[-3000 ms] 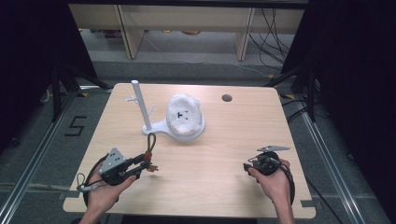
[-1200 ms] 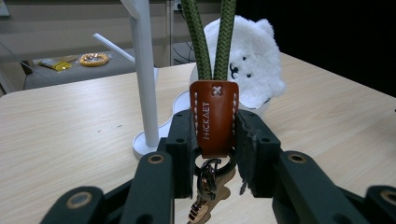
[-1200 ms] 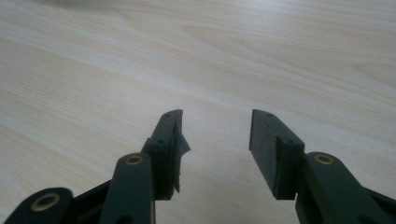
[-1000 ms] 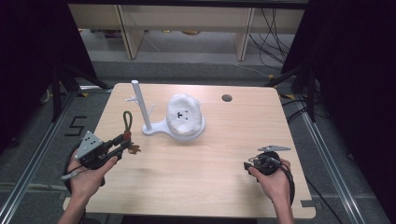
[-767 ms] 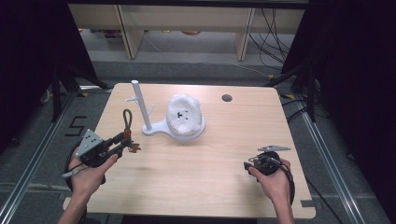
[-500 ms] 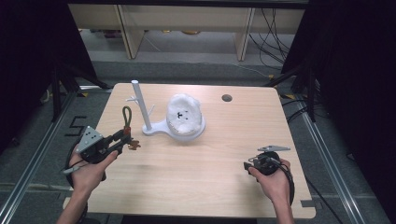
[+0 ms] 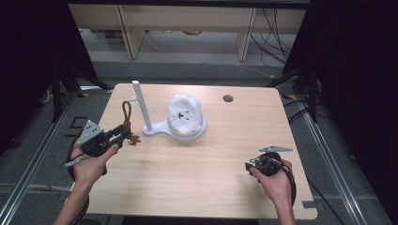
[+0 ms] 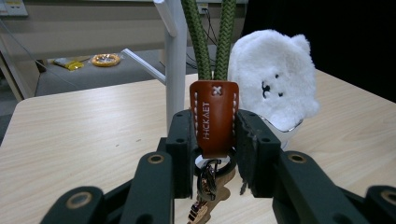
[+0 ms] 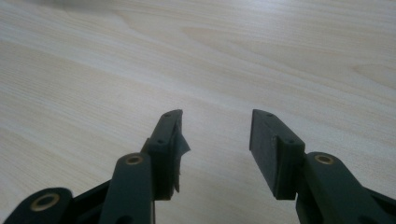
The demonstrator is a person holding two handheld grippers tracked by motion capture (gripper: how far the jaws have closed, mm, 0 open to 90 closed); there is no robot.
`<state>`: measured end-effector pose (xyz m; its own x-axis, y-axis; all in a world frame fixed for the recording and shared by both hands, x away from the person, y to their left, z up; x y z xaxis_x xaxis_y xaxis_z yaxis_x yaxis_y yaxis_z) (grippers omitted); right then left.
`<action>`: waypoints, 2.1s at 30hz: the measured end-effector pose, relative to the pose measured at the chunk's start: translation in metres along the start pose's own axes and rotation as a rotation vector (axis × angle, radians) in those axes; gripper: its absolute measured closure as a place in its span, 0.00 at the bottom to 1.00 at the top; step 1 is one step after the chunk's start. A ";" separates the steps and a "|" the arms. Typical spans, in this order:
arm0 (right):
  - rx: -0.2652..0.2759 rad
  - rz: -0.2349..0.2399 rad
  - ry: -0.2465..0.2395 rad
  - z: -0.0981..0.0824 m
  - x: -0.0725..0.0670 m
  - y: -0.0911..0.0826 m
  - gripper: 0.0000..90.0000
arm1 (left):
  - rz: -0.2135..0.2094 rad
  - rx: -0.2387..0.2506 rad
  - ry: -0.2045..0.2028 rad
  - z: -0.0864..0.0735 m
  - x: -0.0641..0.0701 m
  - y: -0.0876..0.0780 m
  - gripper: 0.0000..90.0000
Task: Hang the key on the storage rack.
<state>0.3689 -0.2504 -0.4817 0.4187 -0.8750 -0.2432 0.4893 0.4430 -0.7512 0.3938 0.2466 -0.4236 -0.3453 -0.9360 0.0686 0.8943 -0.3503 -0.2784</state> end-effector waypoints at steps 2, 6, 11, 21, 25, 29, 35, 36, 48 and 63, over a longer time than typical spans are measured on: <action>-0.002 0.000 0.021 0.000 -0.002 -0.001 0.61 | 0.003 -0.004 0.000 0.001 -0.002 0.002 0.75; 0.002 -0.003 0.024 0.000 -0.002 -0.001 0.61 | 0.003 -0.002 -0.004 0.003 -0.004 0.006 0.75; -0.004 -0.004 0.010 -0.001 -0.001 -0.001 0.61 | 0.004 -0.013 -0.006 0.005 -0.005 0.010 0.75; -0.005 0.002 0.010 -0.001 0.000 0.000 0.61 | 0.007 -0.022 -0.021 0.007 -0.009 0.020 0.75; -0.001 0.000 0.017 -0.001 -0.001 0.000 0.61 | 0.012 -0.027 -0.028 0.006 -0.010 0.023 0.75; -0.004 0.002 0.009 -0.001 0.000 0.000 0.60 | 0.016 -0.030 -0.037 0.005 -0.013 0.025 0.75; -0.005 -0.015 0.005 -0.001 0.000 0.001 0.60 | 0.018 -0.036 -0.048 0.004 -0.017 0.028 0.75; -0.005 -0.005 0.010 -0.001 -0.001 0.001 0.60 | 0.020 -0.042 -0.048 0.003 -0.017 0.029 0.75; -0.007 -0.004 0.004 -0.001 0.000 0.001 0.60 | 0.012 -0.063 -0.053 0.001 -0.014 0.038 0.75; -0.010 0.003 0.011 -0.002 -0.002 0.003 0.60 | 0.007 -0.093 -0.071 -0.005 -0.014 0.051 0.75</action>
<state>0.3684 -0.2481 -0.4844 0.4120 -0.8756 -0.2523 0.4805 0.4440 -0.7563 0.4432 0.2418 -0.4436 -0.3149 -0.9398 0.1327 0.8653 -0.3417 -0.3668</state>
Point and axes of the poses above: each handheld gripper's, and its own axes: y roughly forward along the jaws, z roughly out of its top, x roughly to its right, the point moved 2 cm from there along y, roughly forward along the jaws, and after that the axes turned 8 degrees about z, right-handed, at the moved point
